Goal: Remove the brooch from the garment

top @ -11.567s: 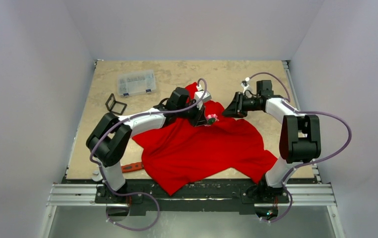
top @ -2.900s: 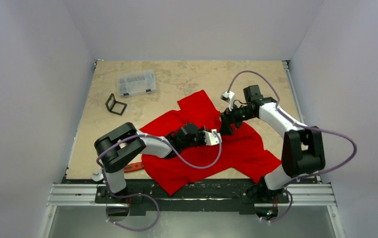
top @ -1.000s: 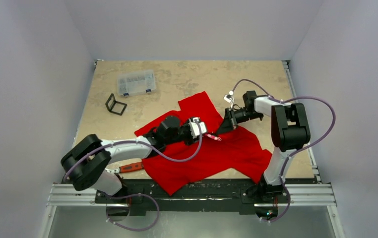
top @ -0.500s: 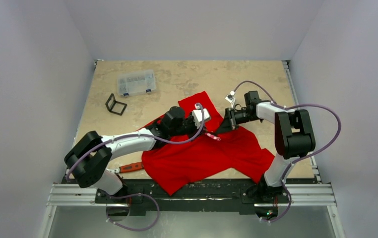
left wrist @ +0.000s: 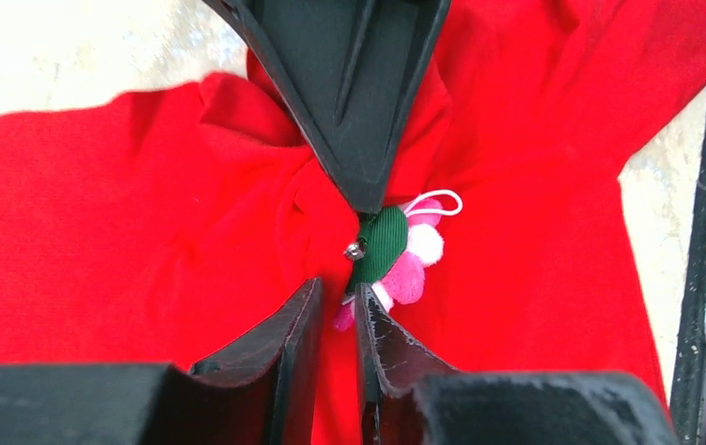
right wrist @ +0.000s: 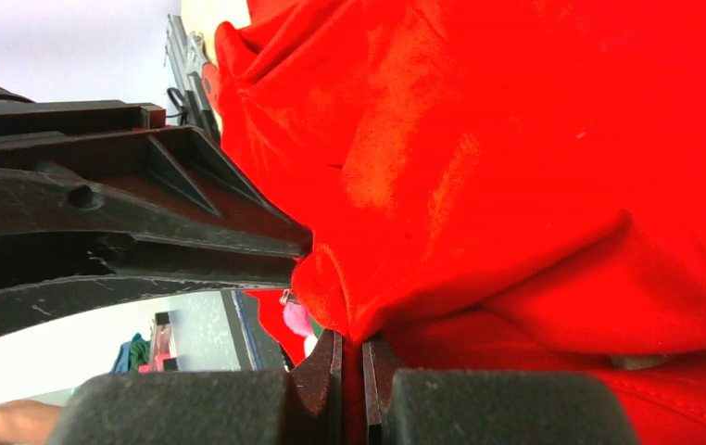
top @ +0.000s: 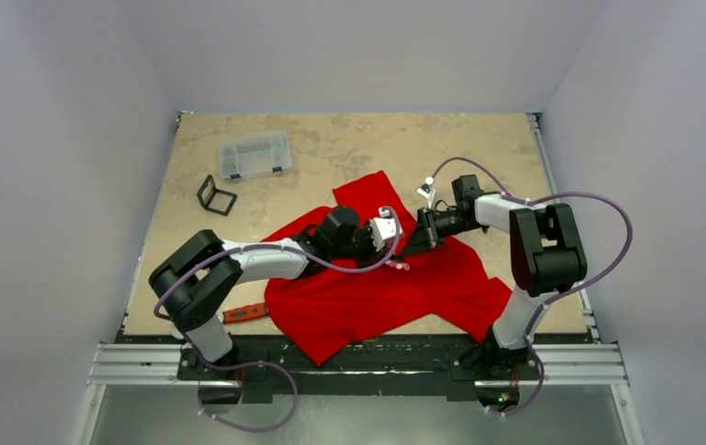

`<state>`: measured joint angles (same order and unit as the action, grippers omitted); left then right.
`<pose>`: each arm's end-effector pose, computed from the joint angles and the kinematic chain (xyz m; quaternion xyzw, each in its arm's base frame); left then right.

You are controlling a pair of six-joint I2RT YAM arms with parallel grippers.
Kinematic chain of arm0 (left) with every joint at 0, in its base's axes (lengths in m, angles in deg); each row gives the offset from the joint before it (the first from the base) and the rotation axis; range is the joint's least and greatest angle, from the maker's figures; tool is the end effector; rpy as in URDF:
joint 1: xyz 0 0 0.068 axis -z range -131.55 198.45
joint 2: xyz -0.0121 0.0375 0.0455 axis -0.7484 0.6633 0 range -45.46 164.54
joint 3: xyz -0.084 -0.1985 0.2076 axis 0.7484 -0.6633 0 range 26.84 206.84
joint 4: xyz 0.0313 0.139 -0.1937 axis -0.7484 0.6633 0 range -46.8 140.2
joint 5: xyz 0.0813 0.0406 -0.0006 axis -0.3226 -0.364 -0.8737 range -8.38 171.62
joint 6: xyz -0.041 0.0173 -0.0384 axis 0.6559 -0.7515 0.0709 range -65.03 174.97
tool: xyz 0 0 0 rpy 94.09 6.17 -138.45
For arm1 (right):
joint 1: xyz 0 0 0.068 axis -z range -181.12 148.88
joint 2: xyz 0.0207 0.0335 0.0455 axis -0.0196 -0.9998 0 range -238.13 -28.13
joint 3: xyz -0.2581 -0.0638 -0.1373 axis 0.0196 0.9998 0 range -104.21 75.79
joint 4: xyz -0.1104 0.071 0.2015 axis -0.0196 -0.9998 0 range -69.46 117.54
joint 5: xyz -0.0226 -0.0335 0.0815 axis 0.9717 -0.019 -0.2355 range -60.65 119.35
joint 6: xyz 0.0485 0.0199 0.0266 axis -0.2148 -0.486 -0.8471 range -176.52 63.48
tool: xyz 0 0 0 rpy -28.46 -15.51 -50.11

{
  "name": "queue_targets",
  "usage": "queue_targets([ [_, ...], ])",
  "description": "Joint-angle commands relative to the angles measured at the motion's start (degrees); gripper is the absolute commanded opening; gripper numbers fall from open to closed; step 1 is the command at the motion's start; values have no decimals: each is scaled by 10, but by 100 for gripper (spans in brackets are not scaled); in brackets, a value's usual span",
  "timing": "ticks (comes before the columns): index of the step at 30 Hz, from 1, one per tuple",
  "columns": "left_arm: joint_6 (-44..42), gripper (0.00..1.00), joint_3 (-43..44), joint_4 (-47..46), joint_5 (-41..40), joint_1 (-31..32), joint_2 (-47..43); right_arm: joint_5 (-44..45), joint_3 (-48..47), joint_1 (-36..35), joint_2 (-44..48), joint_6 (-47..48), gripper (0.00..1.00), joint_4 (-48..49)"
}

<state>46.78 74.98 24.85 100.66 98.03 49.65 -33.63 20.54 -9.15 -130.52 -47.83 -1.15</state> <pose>0.2111 -0.2693 0.2272 0.4836 0.7018 -0.3110 0.4206 0.2925 0.0795 0.1851 -0.1868 0.8279 0.5177 0.1082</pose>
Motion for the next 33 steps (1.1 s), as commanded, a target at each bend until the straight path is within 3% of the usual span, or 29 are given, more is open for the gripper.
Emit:
queue_targets([
  [1, -39, 19, 4, -9, 16, 5, 25, 12, 1, -5, -18, 2, 0, -2],
  [7, -46, 16, 4, -10, -7, 5, 38, 38, -4, -13, -48, -3, 0, -6],
  [13, -21, 13, -20, -33, 33, 4, 3, 76, -16, -17, -68, -35, 0, 2],
  [23, -17, 16, -36, -42, 5, 29, -31, 102, -3, -27, -48, -70, 0, 28],
  [33, -33, 21, -12, -43, -28, 47, -1, 96, 3, -26, -39, -63, 0, 27],
])
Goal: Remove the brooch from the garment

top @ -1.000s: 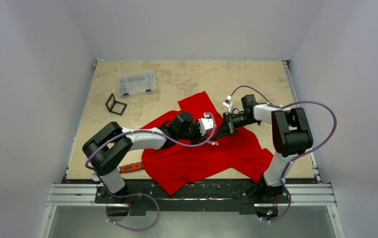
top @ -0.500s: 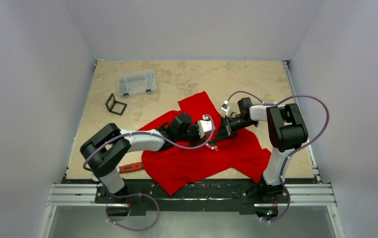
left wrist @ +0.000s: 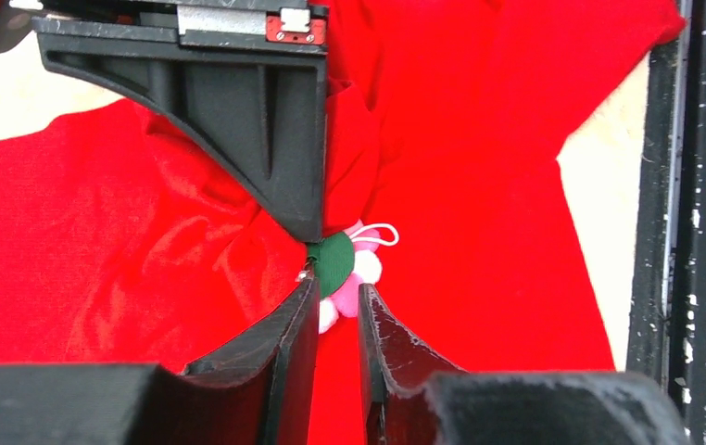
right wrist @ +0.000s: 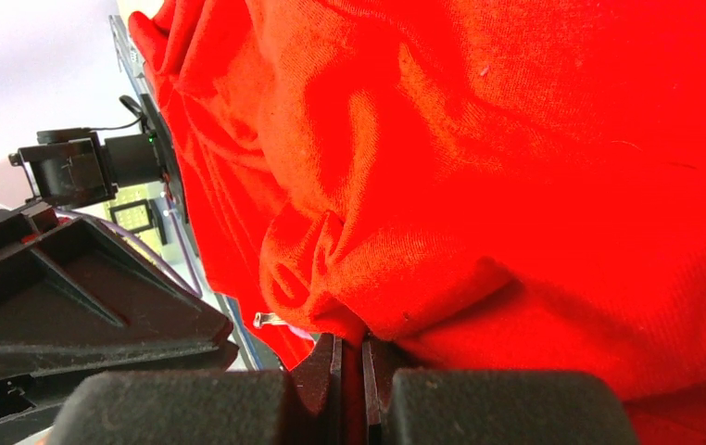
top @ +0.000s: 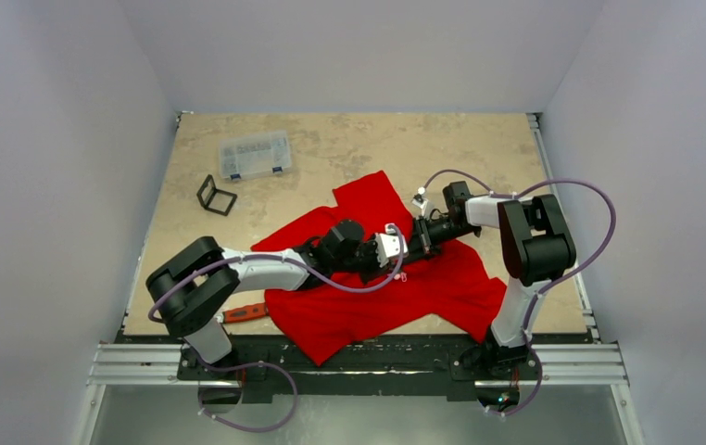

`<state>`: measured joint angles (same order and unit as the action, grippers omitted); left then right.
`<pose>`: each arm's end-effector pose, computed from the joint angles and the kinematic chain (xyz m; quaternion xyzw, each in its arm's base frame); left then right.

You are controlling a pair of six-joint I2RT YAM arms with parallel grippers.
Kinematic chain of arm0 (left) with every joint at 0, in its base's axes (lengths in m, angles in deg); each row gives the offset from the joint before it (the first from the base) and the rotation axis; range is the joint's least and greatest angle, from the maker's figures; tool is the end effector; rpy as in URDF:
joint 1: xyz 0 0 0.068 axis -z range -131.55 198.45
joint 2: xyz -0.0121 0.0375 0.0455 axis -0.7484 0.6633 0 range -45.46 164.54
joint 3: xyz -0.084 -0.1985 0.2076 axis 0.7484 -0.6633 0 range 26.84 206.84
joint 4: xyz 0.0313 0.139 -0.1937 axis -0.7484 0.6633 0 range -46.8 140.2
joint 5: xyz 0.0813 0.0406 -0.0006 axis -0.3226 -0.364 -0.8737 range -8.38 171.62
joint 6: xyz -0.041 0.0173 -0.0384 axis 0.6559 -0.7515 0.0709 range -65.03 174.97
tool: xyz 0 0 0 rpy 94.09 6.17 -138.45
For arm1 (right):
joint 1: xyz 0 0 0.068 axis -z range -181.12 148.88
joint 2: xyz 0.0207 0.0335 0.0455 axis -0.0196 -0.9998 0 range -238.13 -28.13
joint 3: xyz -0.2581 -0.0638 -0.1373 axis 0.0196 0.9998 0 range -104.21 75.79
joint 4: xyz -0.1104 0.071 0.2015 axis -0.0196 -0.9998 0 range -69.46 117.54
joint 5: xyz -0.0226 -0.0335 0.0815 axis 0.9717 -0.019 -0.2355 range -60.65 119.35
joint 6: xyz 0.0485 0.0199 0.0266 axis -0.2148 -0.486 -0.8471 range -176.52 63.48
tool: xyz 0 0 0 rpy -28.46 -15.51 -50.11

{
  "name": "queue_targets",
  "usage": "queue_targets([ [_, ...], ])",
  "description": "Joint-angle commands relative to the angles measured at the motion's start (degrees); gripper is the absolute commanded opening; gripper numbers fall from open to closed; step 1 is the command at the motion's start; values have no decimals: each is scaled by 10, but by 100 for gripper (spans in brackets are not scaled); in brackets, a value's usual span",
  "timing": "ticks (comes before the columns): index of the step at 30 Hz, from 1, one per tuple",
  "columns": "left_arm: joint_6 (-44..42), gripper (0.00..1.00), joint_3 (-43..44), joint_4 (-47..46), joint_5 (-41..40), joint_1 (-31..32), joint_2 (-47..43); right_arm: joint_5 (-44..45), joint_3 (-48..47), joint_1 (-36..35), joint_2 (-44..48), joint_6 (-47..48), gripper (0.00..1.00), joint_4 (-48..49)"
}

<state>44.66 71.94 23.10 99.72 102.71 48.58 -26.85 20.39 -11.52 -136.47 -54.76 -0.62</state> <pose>0.1833 -0.2774 0.2205 0.5218 0.6760 -0.3136 0.4152 0.2973 0.0905 0.1519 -0.1295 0.8706 0.4734 0.0329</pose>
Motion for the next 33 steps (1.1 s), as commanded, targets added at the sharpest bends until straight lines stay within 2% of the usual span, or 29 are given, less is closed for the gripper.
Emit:
queue_targets([
  [1, -13, 23, 21, -26, -19, 1, 11, 28, 6, -3, 21, 7, 0, 23],
  [8, -63, 36, 8, -49, -24, 3, 8, 23, 7, -3, 21, 15, 0, 19],
  [13, -117, 34, 7, -61, -6, 3, 16, 20, 10, -3, 21, 17, 0, 19],
  [18, -161, 28, 8, -65, 15, 3, 27, 18, 12, -3, 25, 18, 0, 20],
  [33, -210, 24, 6, -58, 31, 3, 50, 14, 7, -3, 21, 23, 0, 14],
])
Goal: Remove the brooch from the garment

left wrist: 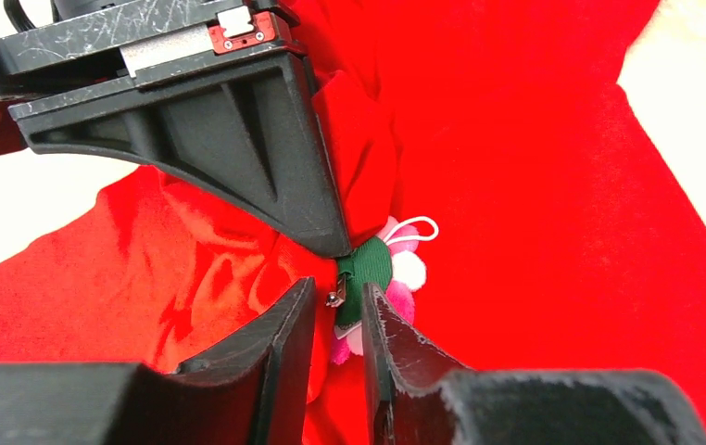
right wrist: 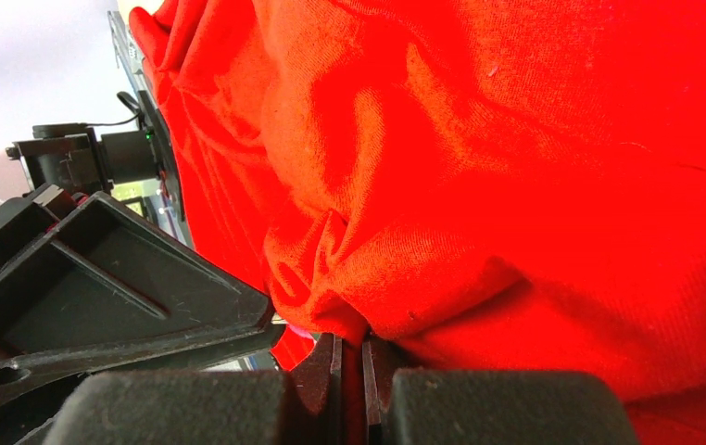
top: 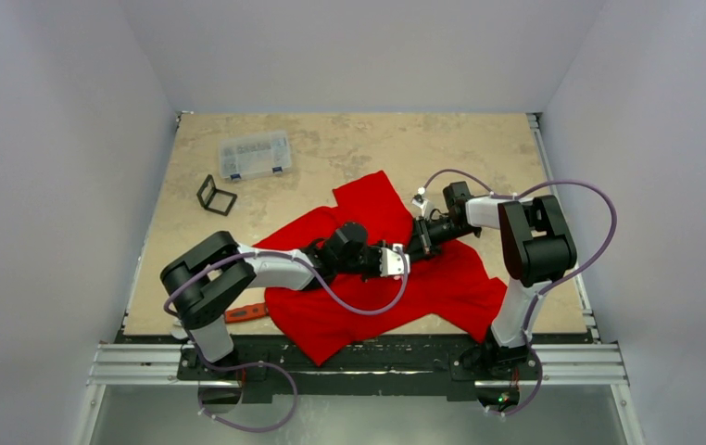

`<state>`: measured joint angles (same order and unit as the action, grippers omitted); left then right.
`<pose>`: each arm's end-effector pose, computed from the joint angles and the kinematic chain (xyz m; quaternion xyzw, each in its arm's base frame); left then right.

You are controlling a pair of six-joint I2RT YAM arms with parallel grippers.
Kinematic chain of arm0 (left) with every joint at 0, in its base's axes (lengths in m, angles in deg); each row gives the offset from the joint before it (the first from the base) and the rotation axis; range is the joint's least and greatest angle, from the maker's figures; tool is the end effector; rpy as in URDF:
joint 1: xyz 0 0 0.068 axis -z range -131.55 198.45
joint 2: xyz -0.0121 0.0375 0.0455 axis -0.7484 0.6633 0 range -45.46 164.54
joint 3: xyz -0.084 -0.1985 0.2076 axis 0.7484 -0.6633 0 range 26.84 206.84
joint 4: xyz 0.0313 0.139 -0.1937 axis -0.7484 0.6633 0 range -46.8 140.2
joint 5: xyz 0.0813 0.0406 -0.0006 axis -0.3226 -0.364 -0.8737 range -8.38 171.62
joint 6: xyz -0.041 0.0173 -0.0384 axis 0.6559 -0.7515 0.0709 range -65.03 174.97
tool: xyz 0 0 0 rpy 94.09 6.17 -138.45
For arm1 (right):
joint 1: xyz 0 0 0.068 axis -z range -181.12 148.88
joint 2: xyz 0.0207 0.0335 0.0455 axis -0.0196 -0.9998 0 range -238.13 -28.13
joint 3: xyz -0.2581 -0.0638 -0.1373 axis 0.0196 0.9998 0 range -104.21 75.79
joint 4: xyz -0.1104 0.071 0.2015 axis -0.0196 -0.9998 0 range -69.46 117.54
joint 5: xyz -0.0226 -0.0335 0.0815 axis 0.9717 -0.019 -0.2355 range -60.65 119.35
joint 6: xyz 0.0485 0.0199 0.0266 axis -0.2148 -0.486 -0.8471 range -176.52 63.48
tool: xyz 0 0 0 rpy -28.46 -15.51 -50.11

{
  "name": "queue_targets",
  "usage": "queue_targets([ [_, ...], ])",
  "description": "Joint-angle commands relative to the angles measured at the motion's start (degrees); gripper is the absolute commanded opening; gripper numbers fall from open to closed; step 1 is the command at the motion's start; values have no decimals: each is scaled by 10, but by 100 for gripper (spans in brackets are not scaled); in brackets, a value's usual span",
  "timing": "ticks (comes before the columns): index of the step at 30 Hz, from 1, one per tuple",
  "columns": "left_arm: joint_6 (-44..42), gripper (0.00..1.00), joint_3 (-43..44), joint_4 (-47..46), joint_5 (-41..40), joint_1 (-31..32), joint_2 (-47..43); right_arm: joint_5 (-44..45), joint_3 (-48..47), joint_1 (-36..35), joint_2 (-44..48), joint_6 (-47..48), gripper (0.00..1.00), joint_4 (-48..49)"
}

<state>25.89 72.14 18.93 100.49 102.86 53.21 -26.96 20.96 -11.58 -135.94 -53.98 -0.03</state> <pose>0.1894 -0.2883 0.2031 0.6282 0.5792 -0.2475 0.4568 0.2955 0.0905 0.1529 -0.1381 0.8686 0.4742 0.0400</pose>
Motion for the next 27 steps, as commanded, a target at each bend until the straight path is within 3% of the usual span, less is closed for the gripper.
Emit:
queue_targets([
  [1, -24, 22, 4, -16, 23, 1, 4, 15, 2, -2, 16, 15, 0, 8],
  [11, -13, 0, 8, -17, 21, -1, -10, 11, -8, -2, 3, 16, 0, 2],
  [19, -4, 0, -4, 1, 36, -7, -54, 31, -25, 14, -5, 9, 1, 6],
  [24, 7, 0, -11, 13, 42, -8, -71, 37, -34, 29, -8, 13, 9, 1],
  [27, 11, 0, -17, 12, 40, -9, -76, 25, -41, 31, -9, 37, 23, -20],
])
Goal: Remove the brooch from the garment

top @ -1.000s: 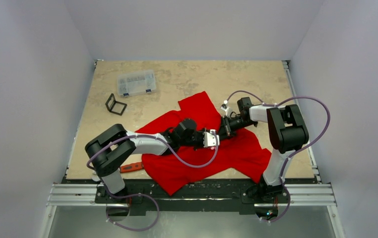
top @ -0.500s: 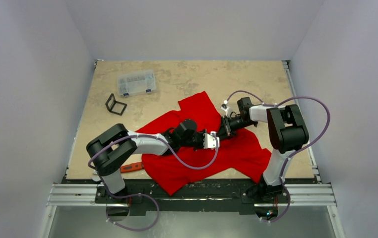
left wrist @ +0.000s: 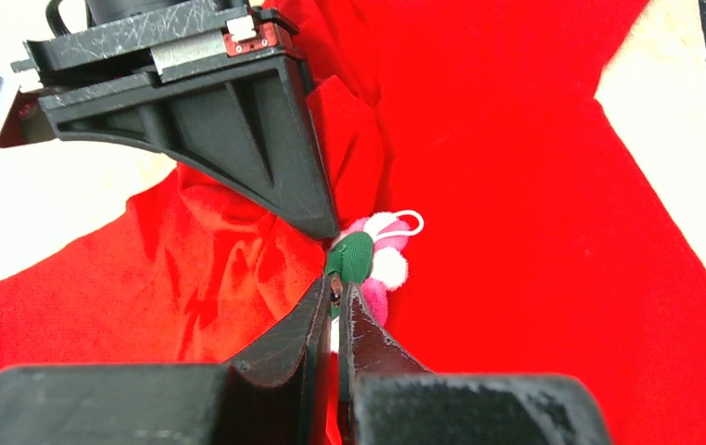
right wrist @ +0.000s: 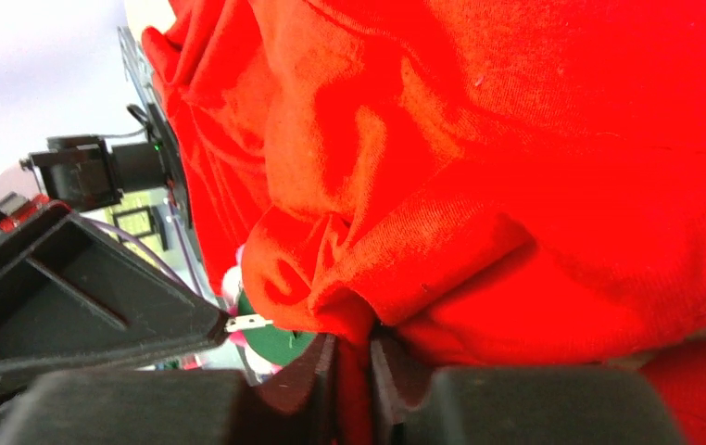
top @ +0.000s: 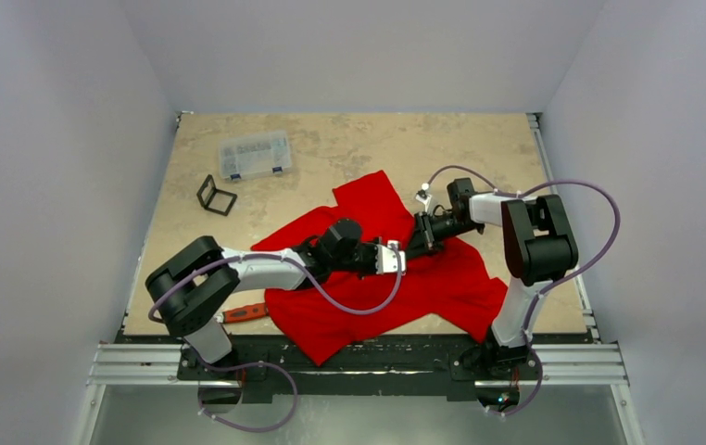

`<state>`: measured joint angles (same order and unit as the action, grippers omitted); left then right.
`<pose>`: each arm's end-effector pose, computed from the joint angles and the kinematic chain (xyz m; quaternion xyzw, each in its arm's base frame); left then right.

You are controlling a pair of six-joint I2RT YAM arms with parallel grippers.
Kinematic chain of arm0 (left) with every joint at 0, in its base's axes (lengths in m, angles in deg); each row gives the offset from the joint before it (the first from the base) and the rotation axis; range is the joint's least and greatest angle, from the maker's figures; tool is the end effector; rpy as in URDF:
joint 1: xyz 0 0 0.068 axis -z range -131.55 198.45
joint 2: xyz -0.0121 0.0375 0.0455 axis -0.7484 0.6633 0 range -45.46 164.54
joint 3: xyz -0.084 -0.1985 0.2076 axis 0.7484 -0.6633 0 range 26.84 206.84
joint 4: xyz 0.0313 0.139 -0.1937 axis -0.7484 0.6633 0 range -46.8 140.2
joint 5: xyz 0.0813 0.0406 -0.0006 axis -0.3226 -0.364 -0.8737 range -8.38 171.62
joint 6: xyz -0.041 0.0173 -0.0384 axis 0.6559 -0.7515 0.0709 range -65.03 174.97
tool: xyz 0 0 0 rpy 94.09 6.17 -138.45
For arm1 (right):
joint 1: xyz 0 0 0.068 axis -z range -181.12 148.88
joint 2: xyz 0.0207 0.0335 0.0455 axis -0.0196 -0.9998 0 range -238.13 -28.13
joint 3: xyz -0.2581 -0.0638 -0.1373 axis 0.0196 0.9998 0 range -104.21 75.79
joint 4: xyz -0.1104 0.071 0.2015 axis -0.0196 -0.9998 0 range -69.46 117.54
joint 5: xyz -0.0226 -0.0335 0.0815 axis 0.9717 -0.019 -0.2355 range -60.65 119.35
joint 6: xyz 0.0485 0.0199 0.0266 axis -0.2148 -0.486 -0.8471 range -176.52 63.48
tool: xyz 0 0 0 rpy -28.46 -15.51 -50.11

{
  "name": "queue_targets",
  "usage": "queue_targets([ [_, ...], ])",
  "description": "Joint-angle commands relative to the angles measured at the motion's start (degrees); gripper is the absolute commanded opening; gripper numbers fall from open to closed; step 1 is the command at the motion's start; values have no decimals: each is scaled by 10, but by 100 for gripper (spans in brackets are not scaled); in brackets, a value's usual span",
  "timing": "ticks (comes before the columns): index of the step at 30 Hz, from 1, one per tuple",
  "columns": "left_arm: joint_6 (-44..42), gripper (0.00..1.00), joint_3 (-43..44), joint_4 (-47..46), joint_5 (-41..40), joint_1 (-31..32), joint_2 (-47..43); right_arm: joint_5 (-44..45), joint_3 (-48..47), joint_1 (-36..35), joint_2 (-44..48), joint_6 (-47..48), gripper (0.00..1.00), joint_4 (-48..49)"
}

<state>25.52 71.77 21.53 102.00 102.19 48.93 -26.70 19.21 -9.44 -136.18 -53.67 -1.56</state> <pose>0.1851 -0.2775 0.2207 0.6278 0.5695 -0.2551 0.4652 0.3035 0.0800 0.1572 -0.1241 0.8718 0.4712 0.0502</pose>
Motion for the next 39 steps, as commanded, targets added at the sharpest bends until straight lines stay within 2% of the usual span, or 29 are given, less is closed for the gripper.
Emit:
queue_targets([
  [1, 16, 0, -15, -14, 25, -4, -35, 16, -27, 10, -4, 52, 30, -18],
  [4, 9, 0, -23, -17, 42, -11, -45, -5, -26, 20, 29, 101, 54, -41],
  [5, 1, 0, -27, -20, 49, -12, -50, -18, -25, 27, 40, 117, 59, -43],
  [10, -52, 0, -41, -41, 78, -12, -61, -45, -71, 31, 55, 232, 76, -119],
  [14, -124, 0, -51, -46, 111, -11, -67, -98, -146, 30, 7, 379, 95, -274],
  [17, -188, 0, -78, -71, 127, -8, -79, -111, -189, 22, -28, 473, 99, -367],
  [24, -341, 0, -134, -96, 169, -8, -102, -129, -259, -25, -110, 600, 99, -494],
  [34, -432, 0, -175, -166, 175, -9, -91, -168, -254, -72, -160, 617, 99, -495],
  [39, -453, 0, -176, -207, 168, -15, -72, -177, -244, -80, -175, 618, 94, -496],
])
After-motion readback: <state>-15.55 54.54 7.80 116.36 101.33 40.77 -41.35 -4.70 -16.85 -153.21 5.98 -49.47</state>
